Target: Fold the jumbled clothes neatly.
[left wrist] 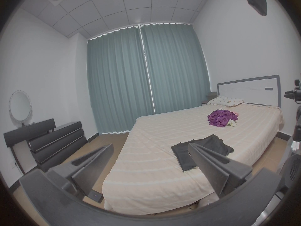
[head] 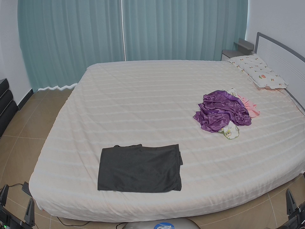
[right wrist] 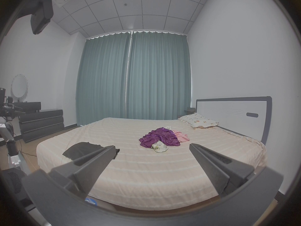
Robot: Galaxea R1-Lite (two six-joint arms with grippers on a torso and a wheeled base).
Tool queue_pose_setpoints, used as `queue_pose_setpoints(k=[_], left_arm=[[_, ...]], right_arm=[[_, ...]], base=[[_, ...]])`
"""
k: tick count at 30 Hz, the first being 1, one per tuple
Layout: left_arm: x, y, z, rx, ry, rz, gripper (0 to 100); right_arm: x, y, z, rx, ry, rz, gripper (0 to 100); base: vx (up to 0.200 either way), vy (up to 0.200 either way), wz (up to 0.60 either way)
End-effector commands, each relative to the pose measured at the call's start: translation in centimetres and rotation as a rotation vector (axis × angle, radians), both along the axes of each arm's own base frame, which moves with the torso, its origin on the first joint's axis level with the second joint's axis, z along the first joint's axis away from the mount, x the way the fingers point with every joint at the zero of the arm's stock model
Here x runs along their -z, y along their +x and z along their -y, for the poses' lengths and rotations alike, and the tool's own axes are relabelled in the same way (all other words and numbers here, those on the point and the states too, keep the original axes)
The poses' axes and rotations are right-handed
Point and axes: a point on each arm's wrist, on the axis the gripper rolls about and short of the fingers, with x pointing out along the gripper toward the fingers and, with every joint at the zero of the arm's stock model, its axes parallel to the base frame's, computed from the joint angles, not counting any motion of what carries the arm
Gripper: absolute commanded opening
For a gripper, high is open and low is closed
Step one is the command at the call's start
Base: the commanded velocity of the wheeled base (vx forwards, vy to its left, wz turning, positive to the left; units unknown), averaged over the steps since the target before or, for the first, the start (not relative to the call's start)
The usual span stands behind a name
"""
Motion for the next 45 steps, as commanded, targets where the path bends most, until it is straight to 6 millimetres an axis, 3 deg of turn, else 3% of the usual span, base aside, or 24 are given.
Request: queue_pose_setpoints(k=[1, 4, 12, 21, 45], left_arm=[[0.92, 0.3, -0.05, -0.023, -0.037, -0.004, 100], [0.91, 0.33, -0.11, -0.055, -0.037, -0.008, 100], [0.82, 0.47, -0.13, -0.107, -0.066, -0.036, 100], [1.16, 0.37, 0.07, 0.013, -0.097, -0.007, 100], [1.15, 0.36, -0.01, -0.022, -0.146, 0.0, 100]], right_arm=[[0.92, 0.11, -0.01, 0.001, 0.008, -0.052, 100], [1.24, -0.03, 0.01, 0.0, 0.021, -0.121, 100], [1.17, -0.02, -0.01, 0.0, 0.023, -0.101, 100], [1.17, -0.01, 0.0, -0.004, 0.031, -0.098, 100], [1.19, -0.02, 0.01, 0.002, 0.048, -0.098, 100]], base=[[0.0, 0.0, 0.0], [0.0, 0.0, 0.0], [0.0, 0.0, 0.0], [0.0, 0.0, 0.0], [0.0, 0.0, 0.0]])
